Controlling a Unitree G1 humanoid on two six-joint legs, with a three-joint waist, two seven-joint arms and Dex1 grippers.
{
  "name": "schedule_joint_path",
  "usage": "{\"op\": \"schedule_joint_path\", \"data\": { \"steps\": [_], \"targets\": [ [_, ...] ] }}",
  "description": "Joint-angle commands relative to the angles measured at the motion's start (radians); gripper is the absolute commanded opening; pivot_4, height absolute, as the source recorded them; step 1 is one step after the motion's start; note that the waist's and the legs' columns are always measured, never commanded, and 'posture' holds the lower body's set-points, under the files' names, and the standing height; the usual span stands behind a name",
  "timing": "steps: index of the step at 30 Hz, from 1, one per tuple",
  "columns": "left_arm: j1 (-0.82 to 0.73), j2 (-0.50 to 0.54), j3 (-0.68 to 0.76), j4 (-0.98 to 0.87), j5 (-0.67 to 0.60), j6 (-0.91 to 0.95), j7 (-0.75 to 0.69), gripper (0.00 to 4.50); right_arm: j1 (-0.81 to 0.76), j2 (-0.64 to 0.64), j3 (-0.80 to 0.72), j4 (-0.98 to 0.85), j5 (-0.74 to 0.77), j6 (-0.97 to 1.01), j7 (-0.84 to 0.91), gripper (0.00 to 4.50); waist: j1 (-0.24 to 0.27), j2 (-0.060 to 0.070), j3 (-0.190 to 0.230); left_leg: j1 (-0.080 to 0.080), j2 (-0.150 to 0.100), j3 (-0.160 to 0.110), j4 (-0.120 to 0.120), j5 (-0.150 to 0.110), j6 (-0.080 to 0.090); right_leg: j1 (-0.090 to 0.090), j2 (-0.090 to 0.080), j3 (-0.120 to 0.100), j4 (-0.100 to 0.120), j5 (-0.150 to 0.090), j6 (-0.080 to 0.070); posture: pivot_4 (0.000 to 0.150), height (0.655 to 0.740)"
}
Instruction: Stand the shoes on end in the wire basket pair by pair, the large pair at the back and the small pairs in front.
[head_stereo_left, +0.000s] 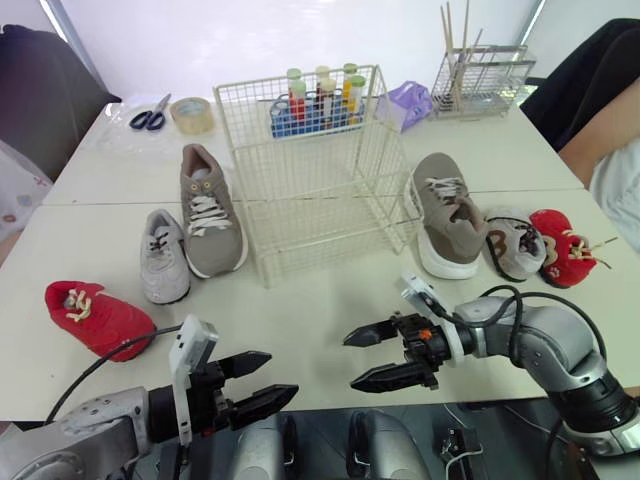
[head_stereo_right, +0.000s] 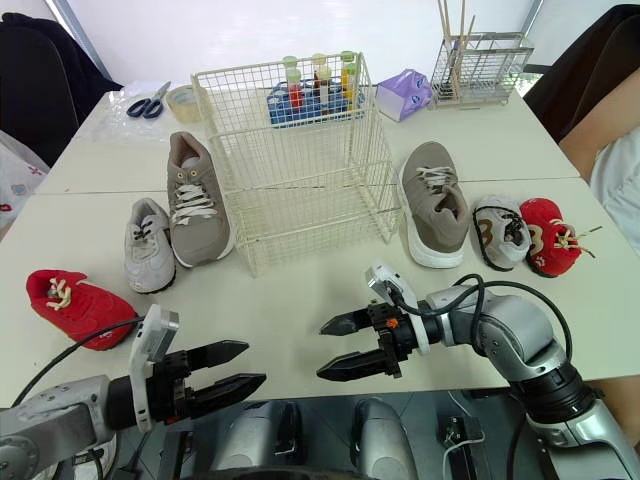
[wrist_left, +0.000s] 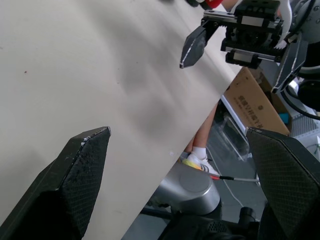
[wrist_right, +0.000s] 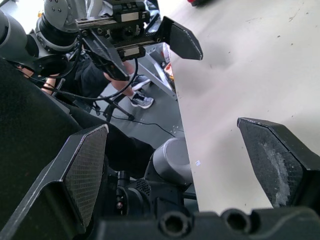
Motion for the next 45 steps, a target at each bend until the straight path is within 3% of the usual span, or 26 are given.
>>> {"op": "schedule_joint_path", "data": {
  "steps": [1, 11, 17, 21, 28, 32, 40, 43, 45],
  "targets": [
    [-0.005, 0.008, 0.012, -0.005, -0.011, -0.005, -0.003, 4.48, -0.026, -0.005, -0.03, -0.024, 0.02, 0.006, -0.002, 4.5, 0.0, 0.0, 0.0, 0.0, 0.0, 0.0, 0.0, 0.0, 0.0, 0.0, 0.0, 0.0, 0.0, 0.0, 0.0, 0.15, 0.74],
    [-0.038, 0.055, 0.011, -0.005, 0.014, 0.006, -0.03, 4.48, -0.072, -0.096, -0.072, -0.118, 0.072, 0.063, 0.017, 4.5, 0.0, 0.0, 0.0, 0.0, 0.0, 0.0, 0.0, 0.0, 0.0, 0.0, 0.0, 0.0, 0.0, 0.0, 0.0, 0.15, 0.74],
    [-0.102, 0.212, 0.207, -0.033, -0.117, 0.024, -0.076, 4.48, -0.381, -0.166, -0.186, 0.017, 0.165, 0.129, 0.075, 4.5, -0.002, 0.002, 0.003, 0.0, 0.001, 0.0, 0.0, 0.0, -0.001, -0.003, 0.0, 0.0, 0.0, 0.001, -0.001, 0.15, 0.74],
    [-0.191, 0.339, 0.351, -0.023, -0.265, 0.043, -0.087, 4.48, -0.611, -0.244, -0.018, 0.264, -0.217, -0.232, 0.231, 4.5, 0.0, 0.004, 0.008, -0.002, 0.0, 0.001, 0.0, 0.001, -0.001, -0.007, 0.0, 0.0, 0.0, 0.001, -0.001, 0.15, 0.74],
    [-0.244, 0.357, 0.339, -0.078, -0.389, 0.007, 0.041, 4.48, -0.847, -0.171, 0.174, 0.632, -0.555, -0.662, 0.45, 4.5, -0.024, 0.004, 0.01, -0.002, -0.001, 0.004, -0.001, 0.005, -0.007, -0.003, 0.003, 0.002, 0.0, 0.003, 0.005, 0.15, 0.74],
    [-0.253, 0.361, 0.324, -0.12, -0.443, -0.017, 0.118, 4.48, -0.917, -0.135, 0.276, 0.789, -0.615, -0.827, 0.47, 4.5, -0.031, 0.005, 0.012, -0.001, 0.0, 0.004, -0.001, 0.006, -0.009, -0.004, 0.004, 0.002, 0.001, 0.005, 0.009, 0.15, 0.74],
    [-0.242, 0.354, 0.316, -0.143, -0.458, -0.048, 0.199, 4.48, -0.997, -0.052, 0.449, 1.0, -0.597, -0.961, 0.47, 4.5, -0.03, 0.005, 0.012, -0.001, 0.0, 0.004, 0.0, 0.007, -0.01, -0.003, 0.004, 0.002, 0.002, 0.005, 0.009, 0.15, 0.74],
    [-0.246, 0.348, 0.291, -0.146, -0.443, -0.056, 0.214, 4.5, -1.02, 0.001, 0.466, 1.099, -0.661, -1.04, 0.47, 3.65, -0.031, 0.005, 0.012, -0.001, 0.0, 0.004, 0.001, 0.007, -0.011, -0.003, 0.005, 0.002, 0.003, 0.005, 0.009, 0.15, 0.74],
    [-0.248, 0.344, 0.276, -0.149, -0.436, -0.063, 0.221, 4.5, -1.026, 0.024, 0.475, 1.142, -0.696, -1.078, 0.47, 2.62, -0.029, 0.006, 0.012, -0.001, 0.0, 0.004, 0.001, 0.007, -0.011, -0.003, 0.005, 0.002, 0.003, 0.005, 0.009, 0.15, 0.74]
  ]
}}
